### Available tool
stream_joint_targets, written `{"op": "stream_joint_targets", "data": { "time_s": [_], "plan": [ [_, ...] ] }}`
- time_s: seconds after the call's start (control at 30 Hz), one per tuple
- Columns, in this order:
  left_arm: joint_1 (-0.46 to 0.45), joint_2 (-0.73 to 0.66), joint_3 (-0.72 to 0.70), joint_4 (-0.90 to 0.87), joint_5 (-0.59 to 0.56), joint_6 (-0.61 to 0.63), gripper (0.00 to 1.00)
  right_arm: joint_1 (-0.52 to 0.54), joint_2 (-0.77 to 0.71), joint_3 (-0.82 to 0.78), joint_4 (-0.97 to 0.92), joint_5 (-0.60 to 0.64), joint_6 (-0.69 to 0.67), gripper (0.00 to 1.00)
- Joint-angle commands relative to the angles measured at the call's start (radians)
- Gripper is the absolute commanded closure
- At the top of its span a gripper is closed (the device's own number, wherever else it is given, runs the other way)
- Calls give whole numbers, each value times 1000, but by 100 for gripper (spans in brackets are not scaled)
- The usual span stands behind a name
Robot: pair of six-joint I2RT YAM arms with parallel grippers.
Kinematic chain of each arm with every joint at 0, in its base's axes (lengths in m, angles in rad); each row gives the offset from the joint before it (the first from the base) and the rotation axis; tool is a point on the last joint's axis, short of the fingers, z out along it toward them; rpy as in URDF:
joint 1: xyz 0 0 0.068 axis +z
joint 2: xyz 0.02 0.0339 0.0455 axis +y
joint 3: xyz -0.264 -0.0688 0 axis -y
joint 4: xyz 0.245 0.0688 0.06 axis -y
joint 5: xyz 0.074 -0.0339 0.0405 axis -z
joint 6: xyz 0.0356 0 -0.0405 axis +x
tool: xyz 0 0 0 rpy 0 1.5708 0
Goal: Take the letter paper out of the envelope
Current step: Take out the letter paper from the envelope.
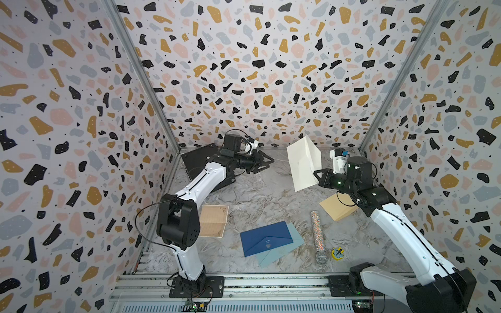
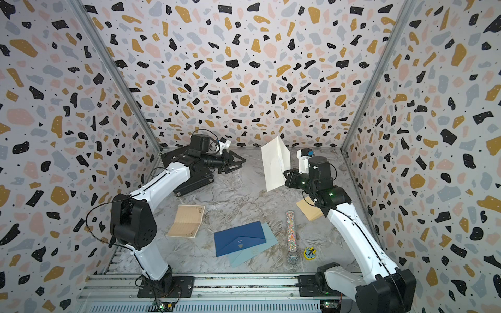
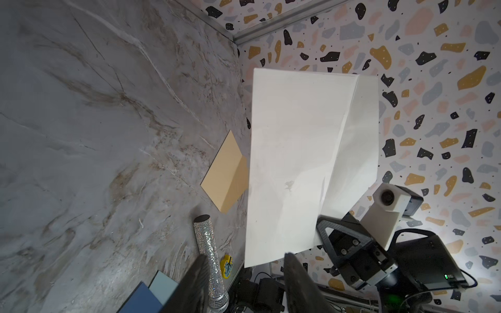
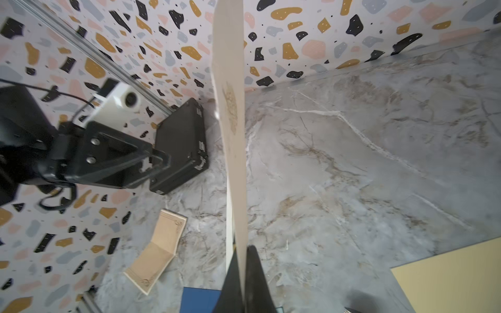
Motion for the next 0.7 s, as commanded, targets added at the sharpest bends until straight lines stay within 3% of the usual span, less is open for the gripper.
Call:
{"op": "stream_joint_targets", "data": {
  "time_s": [0.0,0.27,0.53,0.67],
  "plan": [
    [-65,-38,51,98,-47,-89,62,38,-11,11,-48,156,-211,100],
    [-165,65,232,135,-30,-140,87,129,17,33,-35,228,-312,100],
    [-183,111,260,172,-27,-146,100,169,38,68,-49,221,-306,100],
    [-183,111,242,175,-36,-130,100,176,50,88,-62,196,-292,100]
  ]
}}
